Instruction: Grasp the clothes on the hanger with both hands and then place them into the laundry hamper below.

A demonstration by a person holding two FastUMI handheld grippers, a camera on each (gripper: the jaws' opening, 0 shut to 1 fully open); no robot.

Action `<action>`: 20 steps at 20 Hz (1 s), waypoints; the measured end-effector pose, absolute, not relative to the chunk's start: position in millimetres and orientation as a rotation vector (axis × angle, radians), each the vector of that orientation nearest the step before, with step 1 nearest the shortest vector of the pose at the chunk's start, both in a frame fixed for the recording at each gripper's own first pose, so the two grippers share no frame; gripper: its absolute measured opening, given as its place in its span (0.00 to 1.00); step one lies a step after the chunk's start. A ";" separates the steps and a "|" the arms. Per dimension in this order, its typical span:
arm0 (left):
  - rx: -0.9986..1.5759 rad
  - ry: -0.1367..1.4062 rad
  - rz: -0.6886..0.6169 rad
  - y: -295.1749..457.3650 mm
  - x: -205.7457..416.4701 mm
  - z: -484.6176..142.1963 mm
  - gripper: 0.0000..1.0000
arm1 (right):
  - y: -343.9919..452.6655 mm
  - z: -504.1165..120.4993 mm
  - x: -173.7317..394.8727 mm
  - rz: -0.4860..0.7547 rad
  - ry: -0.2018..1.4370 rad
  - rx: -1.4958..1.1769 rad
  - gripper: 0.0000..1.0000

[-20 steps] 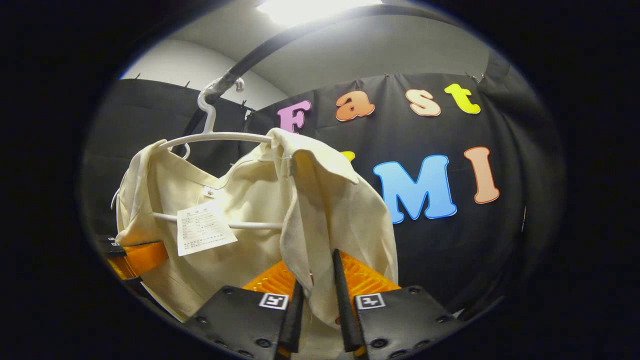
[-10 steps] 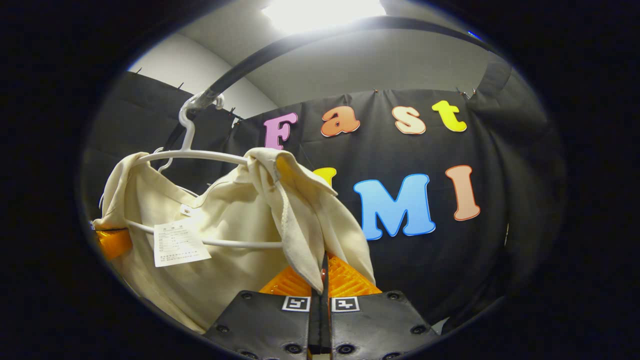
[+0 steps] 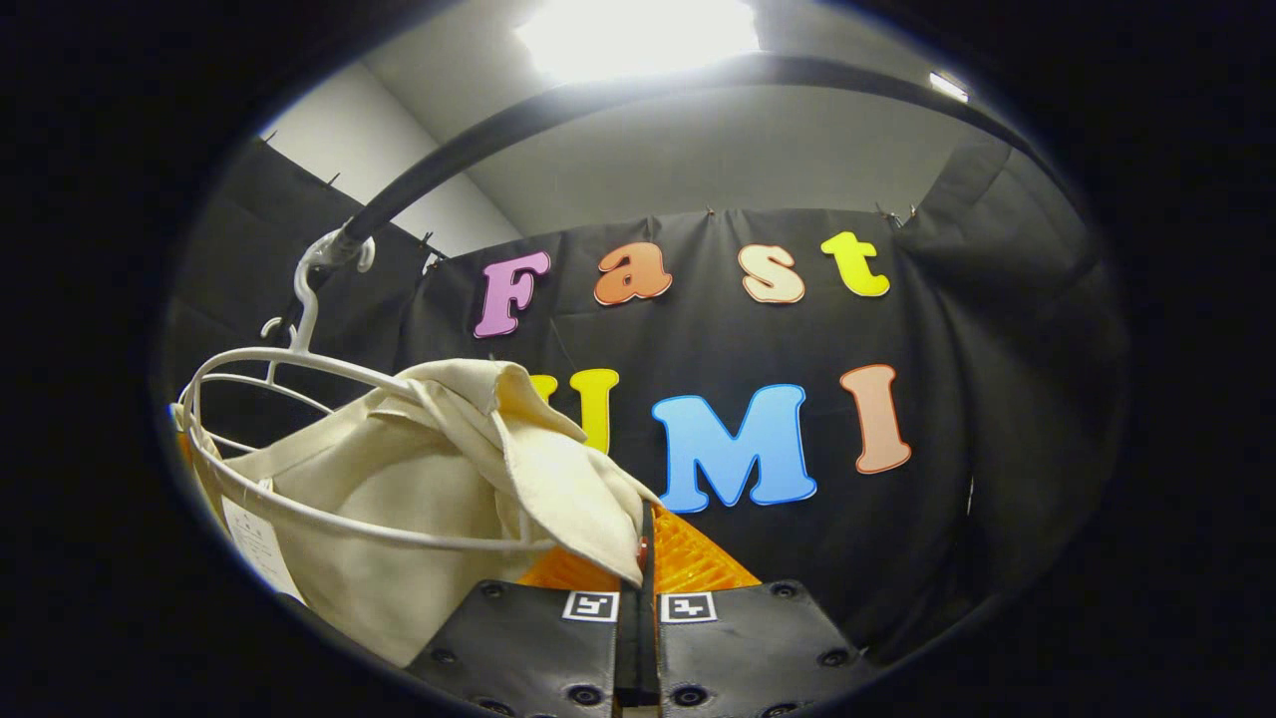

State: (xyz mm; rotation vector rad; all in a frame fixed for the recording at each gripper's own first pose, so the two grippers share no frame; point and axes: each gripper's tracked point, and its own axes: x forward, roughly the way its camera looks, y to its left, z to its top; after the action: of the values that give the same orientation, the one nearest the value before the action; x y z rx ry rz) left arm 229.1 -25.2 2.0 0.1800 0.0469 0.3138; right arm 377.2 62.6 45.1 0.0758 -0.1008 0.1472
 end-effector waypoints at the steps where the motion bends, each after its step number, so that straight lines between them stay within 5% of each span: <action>1: 0.171 0.058 0.326 -17.7 228.9 -2.6 0.00 | 60.1 46.9 380.2 0.141 -0.106 0.066 0.01; 8: 0.148 0.051 0.359 14.2 227.3 2.0 0.01 | 33.9 42.1 412.9 0.090 -0.073 0.088 0.01; 20: 0.165 0.132 0.368 14.7 227.9 -52.8 0.01 | 47.7 -51.6 414.2 0.155 0.128 0.091 0.01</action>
State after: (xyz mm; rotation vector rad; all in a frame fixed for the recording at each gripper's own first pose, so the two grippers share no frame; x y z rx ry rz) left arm 227.9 14.7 -52.8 0.1651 0.1323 0.3677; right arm 414.2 47.7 -51.6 0.0909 0.1281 0.1548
